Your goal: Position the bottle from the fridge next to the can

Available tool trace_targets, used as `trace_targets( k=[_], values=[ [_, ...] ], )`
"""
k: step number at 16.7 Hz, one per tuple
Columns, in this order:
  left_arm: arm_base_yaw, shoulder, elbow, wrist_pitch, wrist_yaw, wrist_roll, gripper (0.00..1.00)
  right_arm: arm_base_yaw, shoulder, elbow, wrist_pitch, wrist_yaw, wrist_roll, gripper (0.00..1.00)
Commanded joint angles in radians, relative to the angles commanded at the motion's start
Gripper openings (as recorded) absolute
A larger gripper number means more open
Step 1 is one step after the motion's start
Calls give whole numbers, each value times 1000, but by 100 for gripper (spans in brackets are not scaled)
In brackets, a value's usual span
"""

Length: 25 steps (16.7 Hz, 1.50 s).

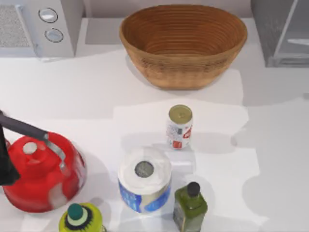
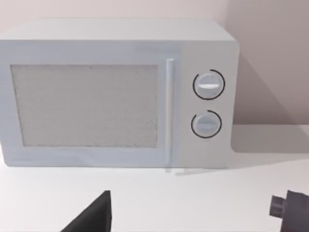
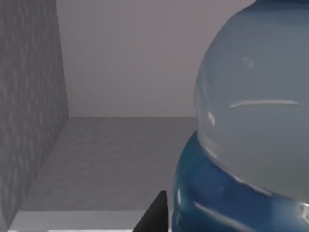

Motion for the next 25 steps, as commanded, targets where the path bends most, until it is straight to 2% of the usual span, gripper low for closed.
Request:
trace_targets(
  k=[5,8,11,19,22,25],
  values=[
    [0,0,0,0,0,0,100,7,5,0,1,3,2,0],
    [0,0,0,0,0,0,100,73,39,-16,58,69,2,0],
    [0,0,0,0,0,0,100,229,99,-59,162,222,1,0],
    [0,0,0,0,0,0,100,792,233,-224,461,776,-12,0],
    [0,0,0,0,0,0,100,893,247,-265,518,877,-15,0],
    [0,0,0,0,0,0,100,906,248,-272,526,890,-16,0]
  ],
)
